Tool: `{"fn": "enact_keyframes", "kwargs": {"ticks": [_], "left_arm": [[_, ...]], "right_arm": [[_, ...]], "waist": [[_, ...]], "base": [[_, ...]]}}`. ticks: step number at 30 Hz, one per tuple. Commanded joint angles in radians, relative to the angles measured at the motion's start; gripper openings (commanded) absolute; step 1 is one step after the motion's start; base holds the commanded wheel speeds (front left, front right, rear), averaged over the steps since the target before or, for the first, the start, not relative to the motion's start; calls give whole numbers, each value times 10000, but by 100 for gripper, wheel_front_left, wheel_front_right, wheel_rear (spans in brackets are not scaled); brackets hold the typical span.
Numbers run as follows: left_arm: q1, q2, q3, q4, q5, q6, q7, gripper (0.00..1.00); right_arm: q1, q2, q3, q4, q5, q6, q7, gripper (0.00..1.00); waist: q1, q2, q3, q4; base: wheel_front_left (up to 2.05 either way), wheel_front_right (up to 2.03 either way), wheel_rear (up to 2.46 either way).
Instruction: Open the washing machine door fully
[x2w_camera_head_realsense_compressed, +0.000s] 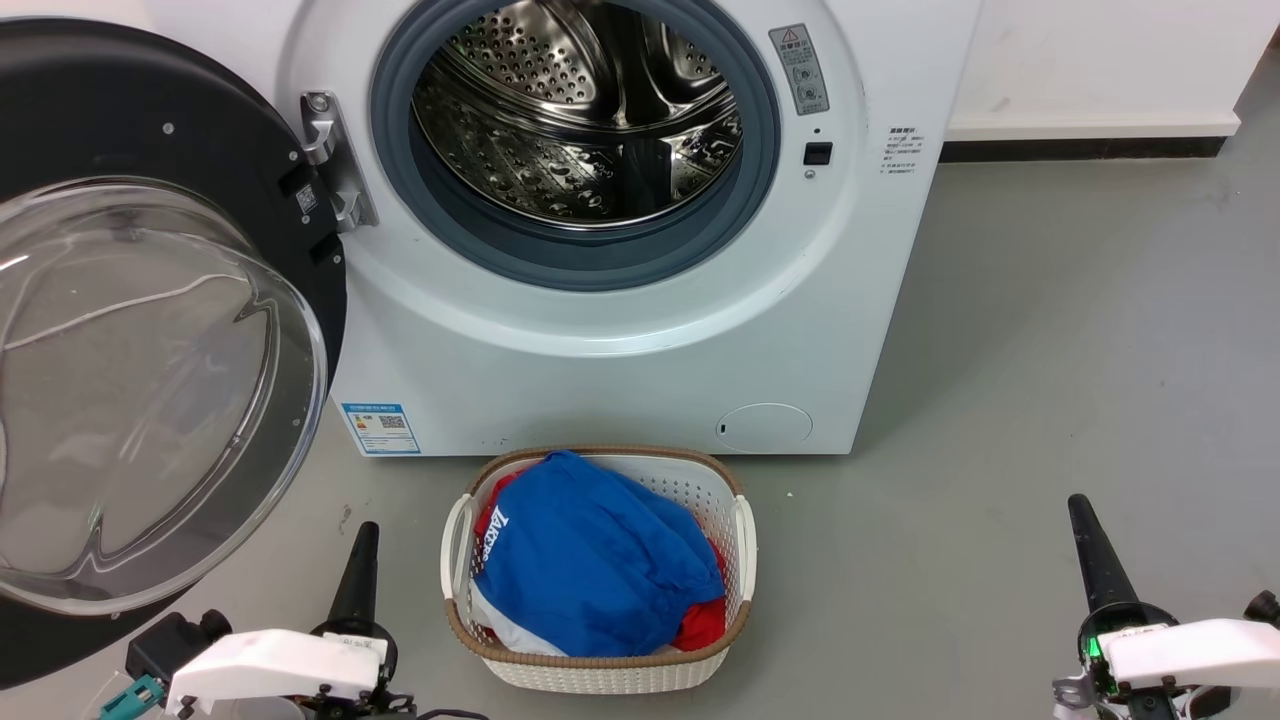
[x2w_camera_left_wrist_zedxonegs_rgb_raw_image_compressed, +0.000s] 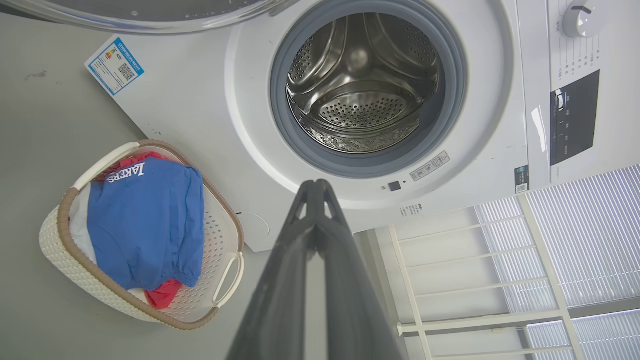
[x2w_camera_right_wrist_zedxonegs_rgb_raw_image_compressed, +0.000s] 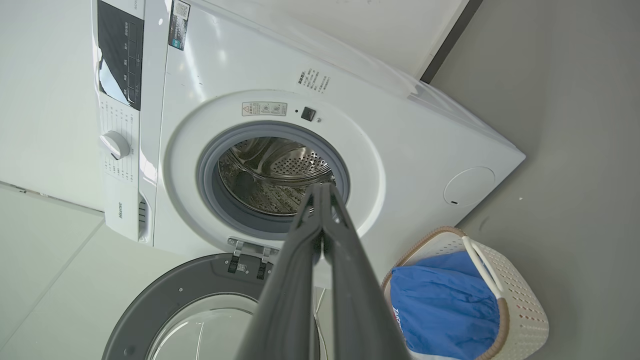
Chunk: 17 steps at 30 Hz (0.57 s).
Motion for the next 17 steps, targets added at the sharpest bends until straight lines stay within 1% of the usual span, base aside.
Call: {"fn": "enact_keyframes", "kwargs": {"ticks": [1,17], "left_arm": [[-262,40,73,-44,-253,-61,67,0],[-466,33,255,76,-1706,-196,433,0]], "right_arm": [[-209,-58,-27,-2,272,1,48,0],[-558,-39,-81,254,1615,1,423,0]], "waist": [[0,0,4,0],[0,0,53,-9]], "base": [[0,0,0],[0,0,0]]}}
